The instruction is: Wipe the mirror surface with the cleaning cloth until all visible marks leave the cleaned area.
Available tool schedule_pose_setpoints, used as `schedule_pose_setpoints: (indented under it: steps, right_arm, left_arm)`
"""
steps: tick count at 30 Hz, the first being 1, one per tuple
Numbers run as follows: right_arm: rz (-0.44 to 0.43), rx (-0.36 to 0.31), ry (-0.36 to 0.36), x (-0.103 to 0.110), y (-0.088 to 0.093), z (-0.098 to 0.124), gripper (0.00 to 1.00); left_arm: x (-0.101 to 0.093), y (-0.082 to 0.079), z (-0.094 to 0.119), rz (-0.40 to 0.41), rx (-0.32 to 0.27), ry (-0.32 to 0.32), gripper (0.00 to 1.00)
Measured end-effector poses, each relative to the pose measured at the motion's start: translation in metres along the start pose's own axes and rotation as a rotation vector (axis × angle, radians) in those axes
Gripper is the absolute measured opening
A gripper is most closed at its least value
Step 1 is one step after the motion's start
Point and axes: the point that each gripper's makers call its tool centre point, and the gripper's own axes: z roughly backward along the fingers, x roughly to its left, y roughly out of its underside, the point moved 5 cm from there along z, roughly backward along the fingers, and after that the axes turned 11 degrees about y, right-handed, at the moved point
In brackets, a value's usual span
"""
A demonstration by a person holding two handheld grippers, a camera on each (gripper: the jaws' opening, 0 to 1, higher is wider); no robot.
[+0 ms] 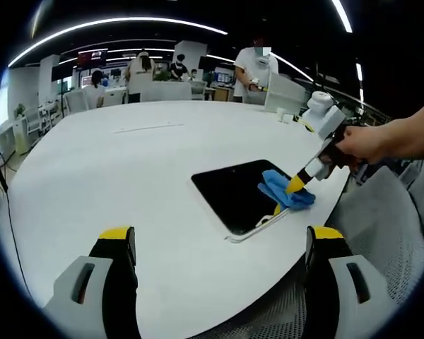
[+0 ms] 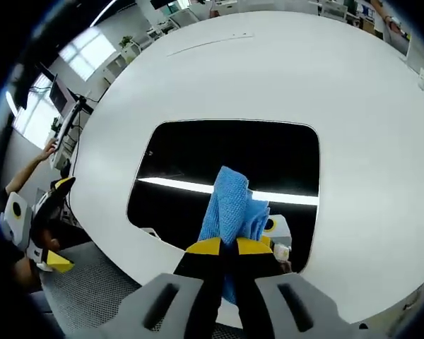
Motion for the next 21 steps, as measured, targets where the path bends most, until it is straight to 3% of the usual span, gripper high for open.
schedule_pose_setpoints:
  steps: [10,21]
  right_arm:
    - [0.009,0.011,-0.019,0.0016,0.0102,0.0056,0.00]
    - [0.021,0.008,-0.029,-0.0009,0.0094,0.0018,0.00]
  left_arm:
    - [0.0013,0.0000,0.0007,0.001,-0.002,-0.004,0.99]
    - [0.0013,-0.0002,0.0004,0.002,-0.002,-0.006,0.99]
